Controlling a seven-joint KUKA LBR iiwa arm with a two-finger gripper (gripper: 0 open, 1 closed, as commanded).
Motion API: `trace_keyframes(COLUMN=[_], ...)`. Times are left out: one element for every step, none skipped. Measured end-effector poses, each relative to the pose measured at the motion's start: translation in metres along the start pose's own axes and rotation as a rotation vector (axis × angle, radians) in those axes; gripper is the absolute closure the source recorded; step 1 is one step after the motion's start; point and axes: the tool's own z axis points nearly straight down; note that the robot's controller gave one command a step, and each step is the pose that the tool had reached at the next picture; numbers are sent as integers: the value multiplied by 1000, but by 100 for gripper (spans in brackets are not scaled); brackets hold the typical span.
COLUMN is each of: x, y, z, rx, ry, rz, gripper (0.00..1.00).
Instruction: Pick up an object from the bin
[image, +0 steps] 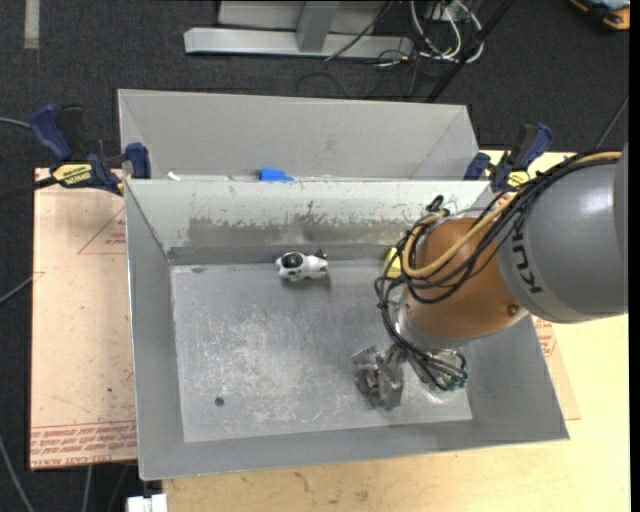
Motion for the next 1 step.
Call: trace_keyframes(x=[1], y=[0], z=[-3], rx=[-1], ry=[3], rz=[0], gripper=[100])
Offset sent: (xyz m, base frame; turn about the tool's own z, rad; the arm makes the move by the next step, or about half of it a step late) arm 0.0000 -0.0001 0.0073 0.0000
